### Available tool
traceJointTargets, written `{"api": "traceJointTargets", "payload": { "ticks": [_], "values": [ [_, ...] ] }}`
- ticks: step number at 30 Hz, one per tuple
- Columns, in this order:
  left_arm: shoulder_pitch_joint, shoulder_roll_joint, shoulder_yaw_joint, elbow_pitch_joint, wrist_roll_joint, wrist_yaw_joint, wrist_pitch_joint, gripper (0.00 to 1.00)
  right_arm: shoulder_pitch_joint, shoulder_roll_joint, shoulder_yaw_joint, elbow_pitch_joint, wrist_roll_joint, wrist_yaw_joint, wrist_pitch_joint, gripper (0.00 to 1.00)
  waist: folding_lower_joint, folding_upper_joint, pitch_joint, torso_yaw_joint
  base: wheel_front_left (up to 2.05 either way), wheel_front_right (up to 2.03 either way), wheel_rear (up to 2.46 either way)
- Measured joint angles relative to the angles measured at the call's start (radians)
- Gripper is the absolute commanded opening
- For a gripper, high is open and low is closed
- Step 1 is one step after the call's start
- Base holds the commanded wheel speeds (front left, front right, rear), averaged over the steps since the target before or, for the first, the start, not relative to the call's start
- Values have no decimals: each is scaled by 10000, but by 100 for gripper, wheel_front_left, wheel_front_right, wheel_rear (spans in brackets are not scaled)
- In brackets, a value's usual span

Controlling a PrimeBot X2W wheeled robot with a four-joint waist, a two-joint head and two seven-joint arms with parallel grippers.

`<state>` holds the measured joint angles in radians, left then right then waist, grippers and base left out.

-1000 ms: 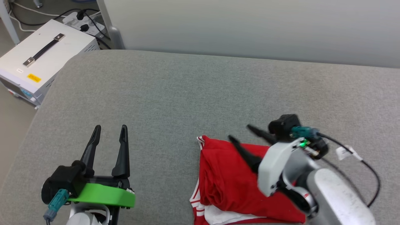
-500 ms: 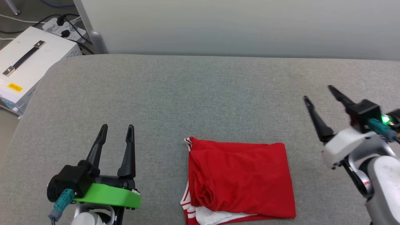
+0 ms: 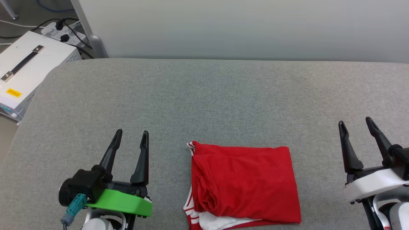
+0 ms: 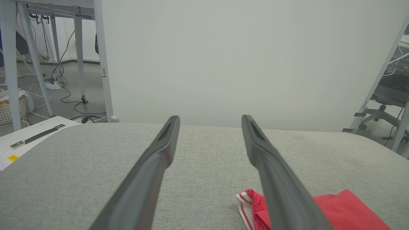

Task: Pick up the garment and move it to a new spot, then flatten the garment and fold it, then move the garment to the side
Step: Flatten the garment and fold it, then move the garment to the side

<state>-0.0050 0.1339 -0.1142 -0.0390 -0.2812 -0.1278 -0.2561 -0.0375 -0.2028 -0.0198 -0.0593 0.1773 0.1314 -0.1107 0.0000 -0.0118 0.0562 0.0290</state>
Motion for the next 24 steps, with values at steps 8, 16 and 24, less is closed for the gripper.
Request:
{"api": "traceJointTargets", "payload": {
  "ticks": [8, 16, 24],
  "values": [
    [2, 67, -155, 238, -35, 0, 0, 100, 352, 370, -50, -98, -69, 0, -82, 100, 0, 0, 54, 78, 0, 0, 0],
    [-8, 71, -148, 224, -61, 0, 0, 100, 353, 282, -61, -146, -67, 0, 211, 100, 0, 0, 98, 166, 0, 0, 0],
    [-26, 81, -161, 169, -61, 0, 0, 100, 470, 67, 696, -261, 637, 0, 3206, 100, 0, 0, 406, 353, 0, 0, 0]
  ]
}}
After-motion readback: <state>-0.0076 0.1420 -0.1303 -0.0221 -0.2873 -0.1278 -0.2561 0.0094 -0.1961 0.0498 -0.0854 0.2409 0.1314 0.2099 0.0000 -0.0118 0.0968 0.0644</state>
